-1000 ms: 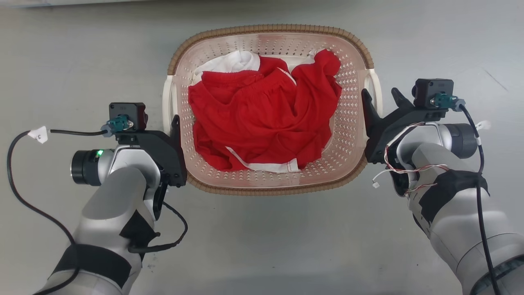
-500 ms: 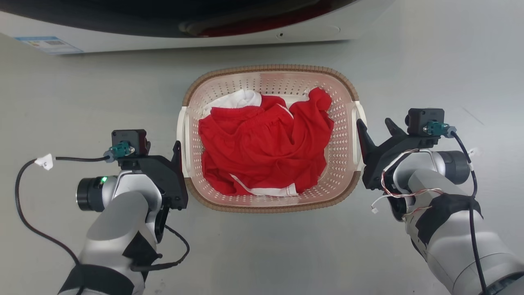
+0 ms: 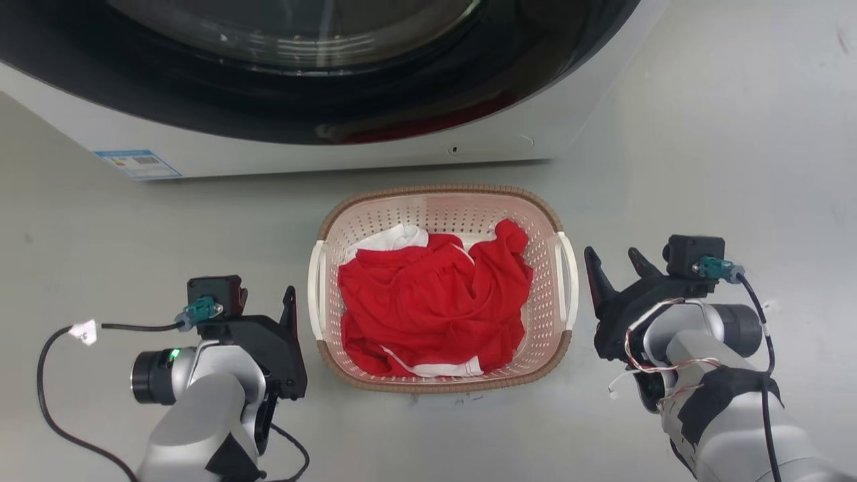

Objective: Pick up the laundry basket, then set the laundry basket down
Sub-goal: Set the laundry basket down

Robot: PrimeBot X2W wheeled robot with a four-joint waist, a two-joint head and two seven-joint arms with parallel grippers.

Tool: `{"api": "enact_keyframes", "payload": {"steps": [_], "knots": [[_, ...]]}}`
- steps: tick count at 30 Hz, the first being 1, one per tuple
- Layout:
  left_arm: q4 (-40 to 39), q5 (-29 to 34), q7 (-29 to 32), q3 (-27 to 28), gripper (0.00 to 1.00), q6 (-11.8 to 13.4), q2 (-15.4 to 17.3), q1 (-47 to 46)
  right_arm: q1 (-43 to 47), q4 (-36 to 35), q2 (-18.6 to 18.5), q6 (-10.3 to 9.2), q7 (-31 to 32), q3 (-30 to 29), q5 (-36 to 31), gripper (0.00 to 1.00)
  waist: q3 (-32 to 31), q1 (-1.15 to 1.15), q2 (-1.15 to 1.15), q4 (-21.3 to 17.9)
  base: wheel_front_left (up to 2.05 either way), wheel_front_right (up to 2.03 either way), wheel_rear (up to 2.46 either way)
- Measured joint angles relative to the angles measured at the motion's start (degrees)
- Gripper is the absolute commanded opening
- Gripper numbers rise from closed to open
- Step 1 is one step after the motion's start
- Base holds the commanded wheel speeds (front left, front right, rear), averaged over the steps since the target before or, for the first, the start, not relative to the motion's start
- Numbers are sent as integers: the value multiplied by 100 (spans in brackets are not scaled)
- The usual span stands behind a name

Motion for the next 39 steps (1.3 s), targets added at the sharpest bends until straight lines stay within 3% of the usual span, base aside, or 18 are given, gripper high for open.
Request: {"api": "enact_keyframes", "payload": {"steps": [9,19,39], "knots": [[0,2,-220,-15,100,11,41,498,552,-42,7,73,-176,-57,49,100,-717,-1,0,-22,0,0,0],[-289,11,-261,49,100,159,83,876,943,-411,-51,30,-182,-224,9,100,-1422,0,0,-60,0,0,0],[-2316,561,-261,300,100,564,445,2134,2139,-2107,-550,-573,-182,-477,-833,100,-2402,0,0,-154,0,0,0]]}}
